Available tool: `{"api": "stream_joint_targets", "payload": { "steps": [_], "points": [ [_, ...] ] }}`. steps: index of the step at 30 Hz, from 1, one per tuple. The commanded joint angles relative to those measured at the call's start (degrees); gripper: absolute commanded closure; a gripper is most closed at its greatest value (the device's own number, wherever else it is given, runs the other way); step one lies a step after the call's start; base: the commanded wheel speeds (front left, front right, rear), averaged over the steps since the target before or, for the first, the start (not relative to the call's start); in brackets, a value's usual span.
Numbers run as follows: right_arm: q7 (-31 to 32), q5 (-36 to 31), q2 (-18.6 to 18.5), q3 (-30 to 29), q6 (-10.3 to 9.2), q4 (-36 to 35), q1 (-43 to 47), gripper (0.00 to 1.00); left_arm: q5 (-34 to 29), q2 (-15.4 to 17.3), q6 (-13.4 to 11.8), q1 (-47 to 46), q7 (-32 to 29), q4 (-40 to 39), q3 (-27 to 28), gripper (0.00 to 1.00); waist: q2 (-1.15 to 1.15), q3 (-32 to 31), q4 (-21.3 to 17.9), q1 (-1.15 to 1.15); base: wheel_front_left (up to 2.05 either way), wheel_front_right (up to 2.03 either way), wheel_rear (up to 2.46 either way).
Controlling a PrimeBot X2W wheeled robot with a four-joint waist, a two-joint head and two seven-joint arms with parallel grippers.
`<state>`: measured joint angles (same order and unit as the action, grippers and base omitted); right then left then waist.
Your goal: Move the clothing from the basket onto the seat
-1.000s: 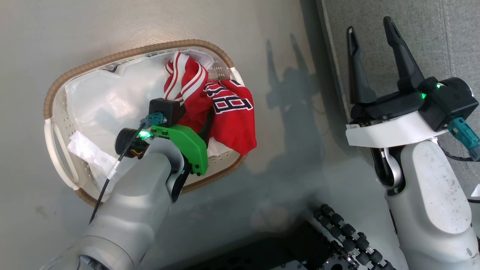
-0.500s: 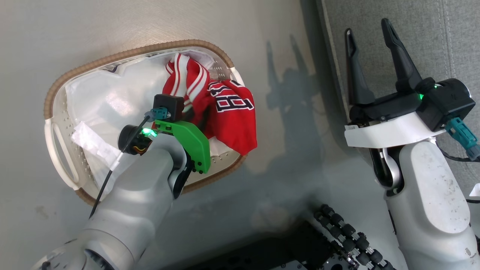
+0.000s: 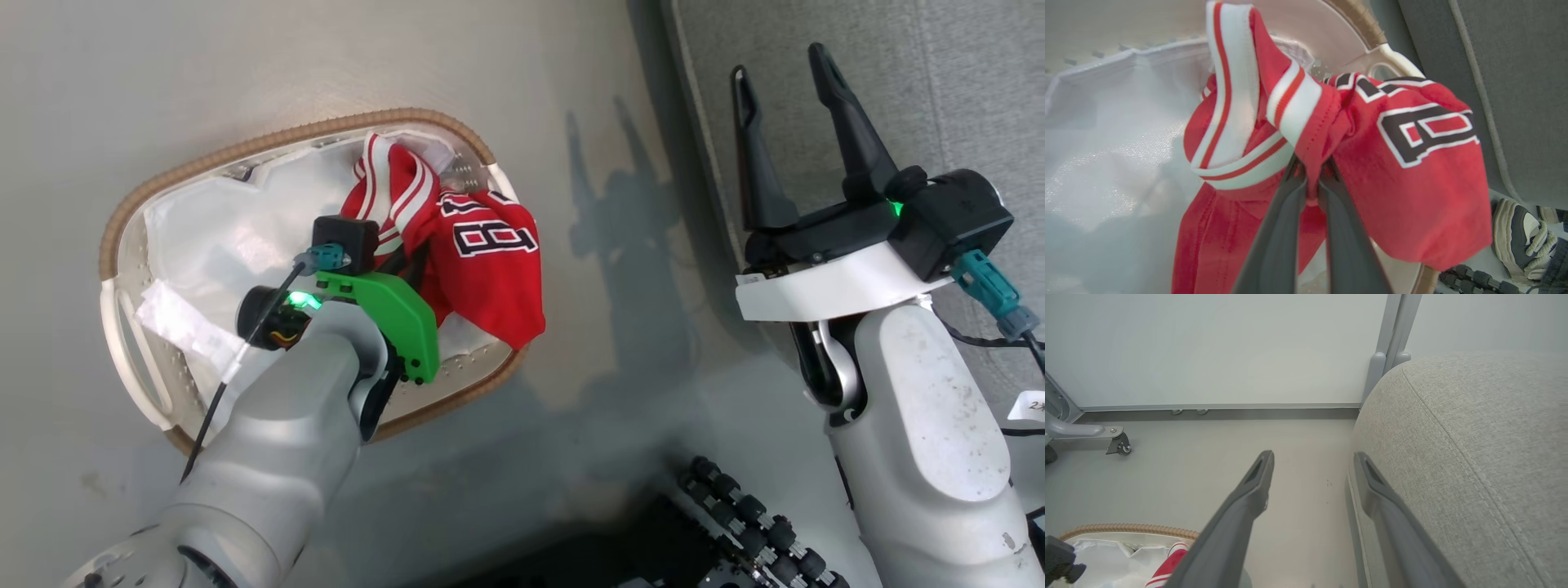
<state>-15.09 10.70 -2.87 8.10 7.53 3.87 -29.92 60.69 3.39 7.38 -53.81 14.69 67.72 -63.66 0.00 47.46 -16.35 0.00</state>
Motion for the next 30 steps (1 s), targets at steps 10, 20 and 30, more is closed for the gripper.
{"api": "stream_joint_targets", "payload": {
  "steps": [10,20,30],
  "points": [
    [-0.10,0.19,-0.16,1.28,-0.08,3.18,1.68,0.00,0.12,2.05,0.17,5.16,0.55,-0.19,1.17,1.00,0.00,-9.27,-0.45,0.00,0.00,0.00,0.00],
    [-0.10,-1.00,-0.18,1.55,-0.08,6.17,5.59,0.00,-6.91,3.07,-0.21,11.04,0.52,-4.43,7.35,1.00,0.00,-18.53,2.50,0.00,0.00,0.00,0.00],
    [-0.10,-1.62,-0.18,1.92,-0.08,8.19,9.96,0.00,-17.43,3.25,-2.21,19.23,0.53,-11.05,15.74,1.00,0.00,-27.29,6.02,0.00,0.00,0.00,0.00]
  ]
}}
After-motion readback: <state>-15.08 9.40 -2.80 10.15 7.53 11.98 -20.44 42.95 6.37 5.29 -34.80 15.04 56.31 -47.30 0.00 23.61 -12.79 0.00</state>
